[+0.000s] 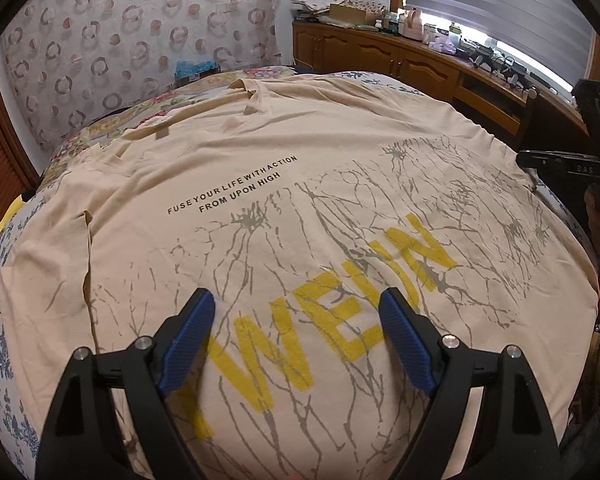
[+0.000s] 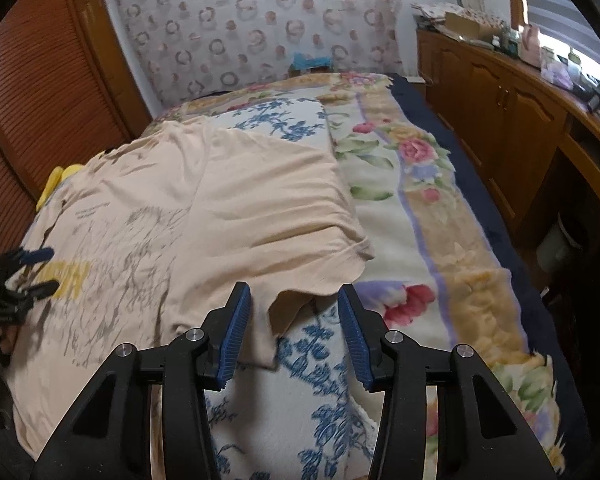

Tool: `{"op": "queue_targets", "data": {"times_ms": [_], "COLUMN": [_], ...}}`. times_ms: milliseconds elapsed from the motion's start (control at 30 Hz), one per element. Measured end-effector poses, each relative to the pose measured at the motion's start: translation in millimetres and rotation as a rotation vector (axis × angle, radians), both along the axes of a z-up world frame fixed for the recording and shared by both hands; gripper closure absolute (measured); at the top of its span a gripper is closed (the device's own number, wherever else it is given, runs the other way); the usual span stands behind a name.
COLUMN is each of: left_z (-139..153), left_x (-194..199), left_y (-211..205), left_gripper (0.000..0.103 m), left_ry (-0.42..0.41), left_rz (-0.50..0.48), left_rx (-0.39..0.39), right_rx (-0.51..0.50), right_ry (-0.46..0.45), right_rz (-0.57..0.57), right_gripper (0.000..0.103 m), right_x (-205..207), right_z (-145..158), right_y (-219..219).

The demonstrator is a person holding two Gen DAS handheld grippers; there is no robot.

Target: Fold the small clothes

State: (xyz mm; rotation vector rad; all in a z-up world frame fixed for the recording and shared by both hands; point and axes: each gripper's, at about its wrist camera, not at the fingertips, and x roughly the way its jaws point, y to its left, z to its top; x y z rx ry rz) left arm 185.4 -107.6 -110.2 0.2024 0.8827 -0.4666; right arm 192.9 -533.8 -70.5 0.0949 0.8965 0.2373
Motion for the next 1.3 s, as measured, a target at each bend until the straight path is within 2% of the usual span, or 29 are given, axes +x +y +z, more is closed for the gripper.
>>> {"op": "queue_targets", "data": {"times_ms": [167,200,400,467,533,600,833,1000,1200,1267,1300], "left_z": [-1,-1,-2,-2,-2,-1,-1,8,39,47,49], "left_x": [1,1,2,1,1,2,3,-2,-23,-33,-35], "left_y": [-2,-2,-2,-2,-1,-1,0,14,38,43,45], "left_gripper": [0.017,0.017,0.017,0.017,0.017,0.017,0.017,0.017,0.017,0.017,0.017], "left_ry": [-0.002,-0.001,-0.001,-0.001,-0.001,0.0,0.003,-0.021,-0.088,-0.12,-0.13], "left_rz": [0.005,0.006,0.006,0.007,0.006,0.006,0.011,0.064,0.099,0.11,0.114], "left_rx": [0.005,0.003,0.003,0.004,0.003,0.003,0.001,-0.032,-0.124,-0.134,-0.139], "right_rx": [0.007,0.008,-0.048,-0.071,-0.112,-0.117,-0.109,-0.064,-0.038,-0.031,-0.029], "right_ry": [0.026,0.03,0.0,-0.011,-0.035,-0.059,-0.186,-0.251,-0.242,-0.214,-0.206], "right_rz": [-0.016,-0.014,0.001,0.002,-0.005,0.002,0.035,0.141,0.331,0.364,0.366], "right_gripper": [0.057,0.061,0.07,0.076,0.094,0.1,0.101,0.101,0.101,0.096,0.088], "right_x": [8,8,7,6,6,5,-2,-1,-15,-17,-18], "right_z": [-6,-8,-5,-4,-2,2,37,65,71,66,64], "right_y": [-4,-4,0,1,2,2,20,60,124,133,134]}}
